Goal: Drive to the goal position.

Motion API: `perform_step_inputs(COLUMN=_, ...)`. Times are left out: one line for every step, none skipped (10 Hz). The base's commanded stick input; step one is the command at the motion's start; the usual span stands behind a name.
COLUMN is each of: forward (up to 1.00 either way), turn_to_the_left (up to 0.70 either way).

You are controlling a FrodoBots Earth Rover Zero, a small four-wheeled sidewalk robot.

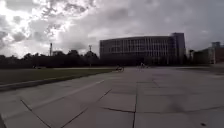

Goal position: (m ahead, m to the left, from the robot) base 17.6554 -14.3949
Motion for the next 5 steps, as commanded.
perform_step_inputs(forward=0.7, turn_to_the_left=0.0)
perform_step_inputs(forward=0.7, turn_to_the_left=0.0)
perform_step_inputs(forward=0.7, turn_to_the_left=0.0)
perform_step_inputs(forward=0.7, turn_to_the_left=0.0)
perform_step_inputs(forward=0.7, turn_to_the_left=0.0)
